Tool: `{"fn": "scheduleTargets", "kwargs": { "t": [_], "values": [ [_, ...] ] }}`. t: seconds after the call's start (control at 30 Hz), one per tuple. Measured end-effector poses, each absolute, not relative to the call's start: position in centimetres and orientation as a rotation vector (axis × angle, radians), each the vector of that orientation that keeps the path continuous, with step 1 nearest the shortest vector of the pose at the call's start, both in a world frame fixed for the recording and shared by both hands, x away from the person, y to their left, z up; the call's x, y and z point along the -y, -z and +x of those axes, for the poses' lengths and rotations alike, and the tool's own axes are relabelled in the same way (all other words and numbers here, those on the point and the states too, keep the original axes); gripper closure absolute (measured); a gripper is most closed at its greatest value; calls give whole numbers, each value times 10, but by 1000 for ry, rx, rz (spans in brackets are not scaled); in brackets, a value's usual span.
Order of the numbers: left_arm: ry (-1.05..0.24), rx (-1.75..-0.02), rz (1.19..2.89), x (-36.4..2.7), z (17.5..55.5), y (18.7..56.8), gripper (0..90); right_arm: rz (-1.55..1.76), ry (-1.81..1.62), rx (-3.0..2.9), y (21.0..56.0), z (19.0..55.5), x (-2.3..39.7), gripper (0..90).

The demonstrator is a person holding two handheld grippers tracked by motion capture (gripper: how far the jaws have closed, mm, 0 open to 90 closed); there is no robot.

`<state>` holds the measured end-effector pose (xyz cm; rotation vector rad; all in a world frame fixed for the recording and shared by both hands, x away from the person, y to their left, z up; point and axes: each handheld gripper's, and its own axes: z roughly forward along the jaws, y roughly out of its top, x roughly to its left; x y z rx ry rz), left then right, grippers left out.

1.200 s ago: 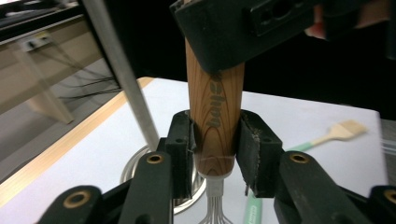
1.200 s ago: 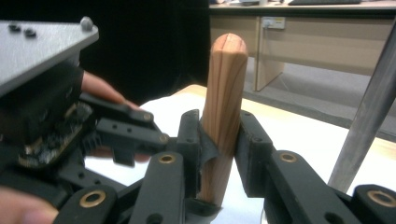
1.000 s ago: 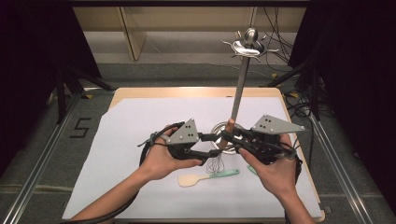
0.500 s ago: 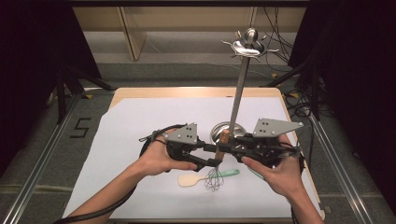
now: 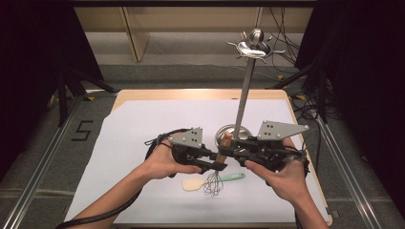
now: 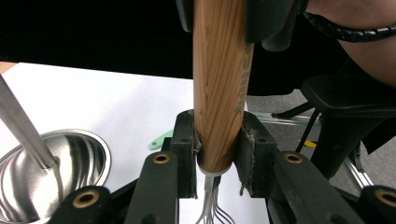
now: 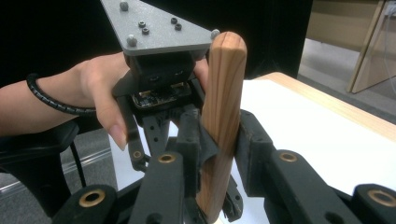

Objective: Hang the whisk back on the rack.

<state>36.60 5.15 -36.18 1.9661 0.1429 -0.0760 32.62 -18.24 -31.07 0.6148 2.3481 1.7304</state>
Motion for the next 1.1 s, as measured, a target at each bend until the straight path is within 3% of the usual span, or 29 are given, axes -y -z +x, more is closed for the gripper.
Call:
{"fn": "scheduleTargets", "kwargs": {
  "t": [0.17, 0.27, 0.4, 0.63, 1.1],
  "values": [
    [48, -181, 1990, -51, 366, 358, 705, 647, -1730, -2319, 312, 325, 183, 730],
    [18, -225, 1999, -51, 368, 353, 705, 708, -1728, -2272, 313, 322, 186, 632],
    [-17, -248, 2008, -52, 373, 349, 706, 743, -1722, -2201, 315, 319, 193, 567],
    [-41, -264, 1999, -55, 384, 340, 706, 841, -1686, -2121, 323, 312, 209, 563],
    [-110, -270, 2005, -56, 407, 317, 706, 1042, -1438, -2071, 376, 308, 235, 575]
  ]
}}
